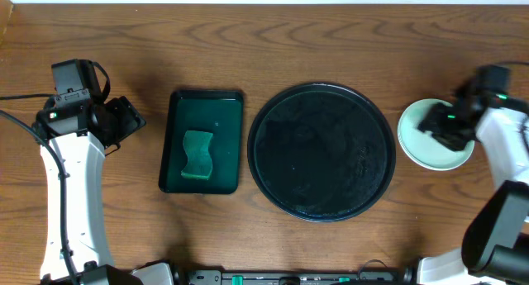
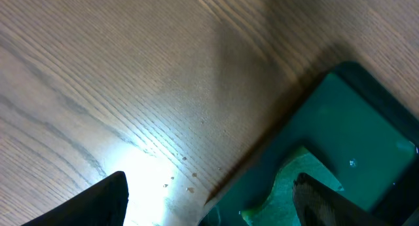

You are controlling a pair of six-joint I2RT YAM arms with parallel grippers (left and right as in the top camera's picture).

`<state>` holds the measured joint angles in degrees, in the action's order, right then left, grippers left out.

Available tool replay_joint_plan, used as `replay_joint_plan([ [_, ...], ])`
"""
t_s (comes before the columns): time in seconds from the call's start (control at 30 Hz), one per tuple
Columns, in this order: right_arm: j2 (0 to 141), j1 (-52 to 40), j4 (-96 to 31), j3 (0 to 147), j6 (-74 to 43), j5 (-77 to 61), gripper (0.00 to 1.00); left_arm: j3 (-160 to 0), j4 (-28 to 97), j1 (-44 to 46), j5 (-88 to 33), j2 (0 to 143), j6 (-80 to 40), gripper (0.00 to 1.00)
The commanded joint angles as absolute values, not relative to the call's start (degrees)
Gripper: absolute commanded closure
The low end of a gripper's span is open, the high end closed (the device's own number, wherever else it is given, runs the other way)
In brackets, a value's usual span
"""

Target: Clean dirty plates on tray and stack at the side

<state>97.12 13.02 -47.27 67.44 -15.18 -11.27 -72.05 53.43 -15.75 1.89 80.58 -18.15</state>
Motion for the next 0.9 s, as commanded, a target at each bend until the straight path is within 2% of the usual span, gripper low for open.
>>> replay_joint_plan([
  [0.0,97.19,3.79,-47.24,67.7,-11.07,-15.27,0.44,-72.93,53.56,-16.01,2.37,80.42,-18.26,0.2],
  [0.2,97.19,-13.65,-42.06,67.7,-18.31,-14.72,0.46,-72.93,53.56,-16.01,2.37,80.42,-18.26,0.19],
  [0.37,97.21,-26.7,-36.56,69.58,-25.34,-9.69,0.55,-72.93,53.56,-16.01,2.37,80.42,-18.26,0.19],
  [0.43,97.71,-30.04,-41.23,75.0,-27.07,-6.28,0.56,-72.93,53.56,-16.01,2.37,80.42,-18.24,0.19],
  [0.47,99.07,-31.46,-47.66,82.19,-27.44,-4.89,0.57,-72.93,53.56,-16.01,2.37,80.42,-18.26,0.2],
  [0.7,113.78,-34.68,-71.75,115.5,-27.42,-4.75,0.58,-72.93,53.56,-16.01,2.37,80.42,-18.24,0.2],
  [0.87,121.16,-38.15,-72.79,124.36,-27.42,-4.54,0.61,-72.93,53.56,-16.01,2.37,80.42,-18.26,0.2],
])
